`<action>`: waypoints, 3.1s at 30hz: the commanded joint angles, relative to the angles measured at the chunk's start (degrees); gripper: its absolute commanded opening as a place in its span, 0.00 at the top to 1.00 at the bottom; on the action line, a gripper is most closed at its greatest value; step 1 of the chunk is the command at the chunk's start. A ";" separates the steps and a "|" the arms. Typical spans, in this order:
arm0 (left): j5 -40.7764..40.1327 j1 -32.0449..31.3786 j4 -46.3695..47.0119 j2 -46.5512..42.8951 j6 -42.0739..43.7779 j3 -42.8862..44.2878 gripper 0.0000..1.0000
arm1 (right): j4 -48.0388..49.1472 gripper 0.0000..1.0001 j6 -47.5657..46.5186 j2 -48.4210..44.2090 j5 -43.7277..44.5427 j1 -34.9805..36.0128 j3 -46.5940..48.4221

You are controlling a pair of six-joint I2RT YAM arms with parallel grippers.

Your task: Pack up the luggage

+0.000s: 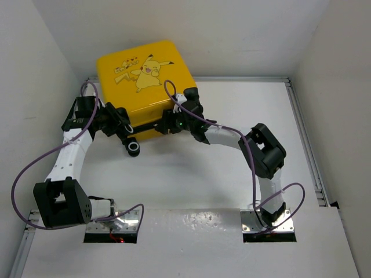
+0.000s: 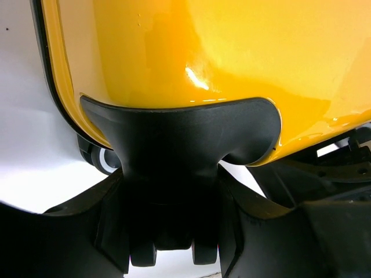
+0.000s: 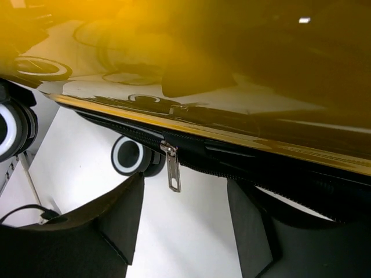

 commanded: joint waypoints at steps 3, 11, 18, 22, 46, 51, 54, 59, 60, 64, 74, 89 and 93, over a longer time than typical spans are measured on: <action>4.46 -2.08 0.28 -2.83 -0.06 0.22 1.00 | 2.25 0.44 2.82 1.70 -0.30 0.71 2.24; 3.94 -2.61 0.28 -3.36 -0.06 0.74 1.00 | 2.34 0.74 5.28 2.66 -2.05 1.06 3.56; 3.94 -2.61 0.28 -3.36 -0.06 0.75 1.00 | 0.23 0.67 7.66 1.70 -2.67 1.06 1.80; 3.94 -2.61 0.28 -3.36 -0.06 0.75 1.00 | -2.05 0.61 8.45 1.70 -2.23 1.15 1.36; 2.36 -2.61 0.28 -2.31 -0.06 0.75 1.00 | -16.47 0.68 14.17 3.63 8.14 1.15 1.72; 2.35 -2.61 0.28 -2.31 -0.06 0.75 1.00 | -15.16 0.78 14.69 3.37 7.35 1.24 -0.39; 2.35 -2.61 0.28 -2.31 -0.06 0.75 1.00 | -15.07 0.77 14.87 3.46 4.90 1.24 -0.92; 2.35 -2.61 0.28 -2.31 -0.06 0.75 1.00 | -16.04 0.50 15.65 1.62 5.42 1.76 -3.20; 2.35 -2.61 0.28 -2.31 -0.06 0.75 1.00 | -16.12 0.45 15.48 1.26 5.50 1.68 -3.47; 2.35 -2.61 0.28 -2.31 -0.06 0.75 1.00 | -15.77 0.43 15.48 0.99 5.68 1.59 -4.00; 2.35 -2.61 0.28 -2.31 -0.06 0.23 1.00 | -9.63 0.48 17.15 2.66 0.77 1.68 -4.44; 2.35 -2.61 0.28 -2.31 -0.06 -0.31 1.00 | 9.81 0.39 18.21 0.47 -2.06 2.03 -6.90; 2.35 -2.61 0.28 -2.31 -0.06 -0.31 1.00 | 10.16 0.43 16.89 0.38 2.86 2.12 -6.37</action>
